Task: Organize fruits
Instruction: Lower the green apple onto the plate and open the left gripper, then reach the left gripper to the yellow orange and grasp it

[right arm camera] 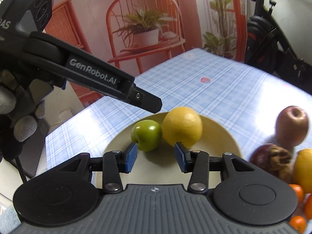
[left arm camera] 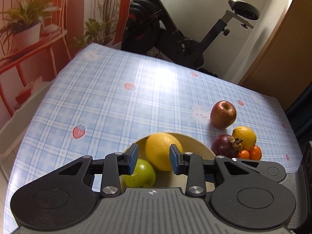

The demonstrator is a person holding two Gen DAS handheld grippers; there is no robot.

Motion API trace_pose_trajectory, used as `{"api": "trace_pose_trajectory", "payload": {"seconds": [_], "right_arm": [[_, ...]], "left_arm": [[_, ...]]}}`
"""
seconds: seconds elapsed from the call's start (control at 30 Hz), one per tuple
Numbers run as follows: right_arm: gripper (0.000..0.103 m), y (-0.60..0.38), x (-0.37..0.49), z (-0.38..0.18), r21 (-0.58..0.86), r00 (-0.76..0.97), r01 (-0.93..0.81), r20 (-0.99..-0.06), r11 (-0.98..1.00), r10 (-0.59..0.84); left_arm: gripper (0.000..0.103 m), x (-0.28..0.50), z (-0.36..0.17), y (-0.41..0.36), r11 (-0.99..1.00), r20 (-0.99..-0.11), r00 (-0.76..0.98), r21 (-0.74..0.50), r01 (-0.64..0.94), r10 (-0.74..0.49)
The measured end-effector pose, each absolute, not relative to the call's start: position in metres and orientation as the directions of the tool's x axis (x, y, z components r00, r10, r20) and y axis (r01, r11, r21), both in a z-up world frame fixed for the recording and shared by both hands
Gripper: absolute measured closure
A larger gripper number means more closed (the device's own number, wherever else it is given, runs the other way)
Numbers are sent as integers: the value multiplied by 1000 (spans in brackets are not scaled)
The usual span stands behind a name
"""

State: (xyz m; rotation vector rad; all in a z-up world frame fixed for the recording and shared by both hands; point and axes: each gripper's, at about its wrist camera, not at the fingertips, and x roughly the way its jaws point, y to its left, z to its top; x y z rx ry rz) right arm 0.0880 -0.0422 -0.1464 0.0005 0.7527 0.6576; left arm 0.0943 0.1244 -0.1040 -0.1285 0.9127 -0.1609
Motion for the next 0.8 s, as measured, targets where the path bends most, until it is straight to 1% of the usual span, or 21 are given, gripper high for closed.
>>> {"api": "trace_pose_trajectory", "payload": {"seconds": [0.13, 0.33, 0.57, 0.8], "right_arm": [[57, -64, 78, -140, 197, 592, -532, -608, 823, 528], [57, -108, 73, -134, 190, 657, -462, -583, 866, 478], [57, -159, 76, -132, 189, 708, -366, -580, 911, 404], [57, -200, 80, -135, 194, 733, -290, -585, 937, 348]], "left_arm": [[66, 93, -93, 103, 984, -747, 640, -139, 110, -177], [66, 95, -85, 73, 982, -717, 671, -126, 143, -190], [66, 104, -87, 41, 974, -713, 665, -140, 178, -224], [66, 120, -97, 12, 961, -727, 630, -165, 223, -271]]}}
